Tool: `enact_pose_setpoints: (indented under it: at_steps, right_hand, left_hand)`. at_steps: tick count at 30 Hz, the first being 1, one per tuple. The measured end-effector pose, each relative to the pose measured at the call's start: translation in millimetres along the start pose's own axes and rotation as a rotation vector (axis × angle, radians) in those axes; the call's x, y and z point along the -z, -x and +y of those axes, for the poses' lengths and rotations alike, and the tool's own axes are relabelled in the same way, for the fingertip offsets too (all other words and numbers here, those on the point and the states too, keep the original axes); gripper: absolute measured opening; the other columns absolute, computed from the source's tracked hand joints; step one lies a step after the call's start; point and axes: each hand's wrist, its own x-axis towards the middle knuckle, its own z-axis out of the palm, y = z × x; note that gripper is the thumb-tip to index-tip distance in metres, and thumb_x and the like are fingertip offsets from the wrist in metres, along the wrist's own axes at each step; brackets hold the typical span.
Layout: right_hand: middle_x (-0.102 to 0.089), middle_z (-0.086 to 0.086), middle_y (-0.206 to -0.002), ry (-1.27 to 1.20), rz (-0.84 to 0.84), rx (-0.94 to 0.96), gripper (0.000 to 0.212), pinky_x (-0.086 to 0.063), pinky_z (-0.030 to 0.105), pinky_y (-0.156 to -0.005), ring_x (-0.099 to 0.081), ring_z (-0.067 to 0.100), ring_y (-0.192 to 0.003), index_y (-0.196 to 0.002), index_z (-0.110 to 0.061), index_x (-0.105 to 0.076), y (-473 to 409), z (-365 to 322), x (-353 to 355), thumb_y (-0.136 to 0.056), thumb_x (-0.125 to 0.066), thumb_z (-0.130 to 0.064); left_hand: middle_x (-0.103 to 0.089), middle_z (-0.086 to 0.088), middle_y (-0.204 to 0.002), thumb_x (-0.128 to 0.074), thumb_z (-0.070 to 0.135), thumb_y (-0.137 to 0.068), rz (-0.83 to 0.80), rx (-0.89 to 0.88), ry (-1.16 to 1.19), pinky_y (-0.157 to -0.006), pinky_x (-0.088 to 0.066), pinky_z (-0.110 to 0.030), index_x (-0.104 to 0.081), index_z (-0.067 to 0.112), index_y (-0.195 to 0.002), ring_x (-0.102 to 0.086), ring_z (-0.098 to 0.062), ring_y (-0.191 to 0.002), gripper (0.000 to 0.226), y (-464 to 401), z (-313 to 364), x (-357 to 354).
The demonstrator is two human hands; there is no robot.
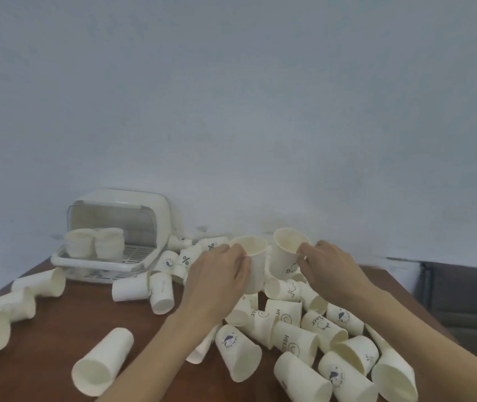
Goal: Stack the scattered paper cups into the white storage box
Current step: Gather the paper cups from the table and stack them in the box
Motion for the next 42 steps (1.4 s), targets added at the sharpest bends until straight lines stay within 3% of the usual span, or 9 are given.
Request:
enact_pose_setpoints:
  at_steps: [5,11,16,30,42]
  right_hand:
    - [-0.057,0.003,-0.086,-0.152,0.042,0.024,0.021,-0.045,0.037,-0.070,-0.048,0.020,-0.079,-0.099,-0.016,-0.053,-2.3,-55.6,-1.2,-0.099,-0.036,-0.028]
    - [-0.054,0.000,-0.078,-0.253,0.055,0.078,0.014,-0.044,0.036,-0.070,-0.050,0.021,-0.081,-0.088,-0.021,-0.048,-9.8,-112.5,-7.0,-0.096,-0.039,-0.028]
    - [-0.060,-0.002,-0.085,-0.302,0.078,0.102,0.019,-0.045,0.035,-0.074,-0.052,0.017,-0.086,-0.102,-0.021,-0.057,-25.0,-147.6,-16.8,-0.097,-0.042,-0.029]
    - [-0.065,-0.004,-0.086,-0.410,0.040,0.164,0.016,-0.040,0.031,-0.071,-0.054,0.015,-0.084,-0.102,-0.026,-0.062,-83.8,-239.9,-67.3,-0.094,-0.049,-0.028]
    - [-0.069,-0.003,-0.090,-0.462,-0.005,0.075,0.020,-0.046,0.037,-0.076,-0.057,0.020,-0.085,-0.105,-0.025,-0.064,-146.8,-300.9,-101.1,-0.094,-0.048,-0.028]
  left_hand:
    - [-0.053,0.010,-0.073,-0.048,0.037,-0.095,0.072,0.063,0.012,-0.065,-0.044,-0.036,-0.055,0.027,-0.082,-0.051,-0.014,-0.072,0.019,30.2,-31.3,41.6]
    - [-0.049,0.011,-0.069,-0.052,0.034,-0.094,0.099,0.088,-0.008,-0.061,-0.042,-0.031,-0.054,0.028,-0.079,-0.047,-0.008,-0.067,0.016,56.1,-69.7,87.0]
    - [-0.051,0.012,-0.072,-0.051,0.036,-0.094,0.138,0.147,0.003,-0.062,-0.047,-0.034,-0.056,0.030,-0.084,-0.050,-0.009,-0.069,0.013,66.0,-109.2,111.6]
    - [-0.052,0.014,-0.072,-0.051,0.036,-0.094,0.172,0.243,0.019,-0.062,-0.045,-0.032,-0.059,0.030,-0.089,-0.049,-0.007,-0.068,0.011,65.8,-211.2,126.2]
    - [-0.051,0.013,-0.069,-0.056,0.031,-0.093,0.167,0.263,0.002,-0.063,-0.047,-0.037,-0.060,0.028,-0.088,-0.050,-0.013,-0.065,0.007,51.1,-286.3,141.0]
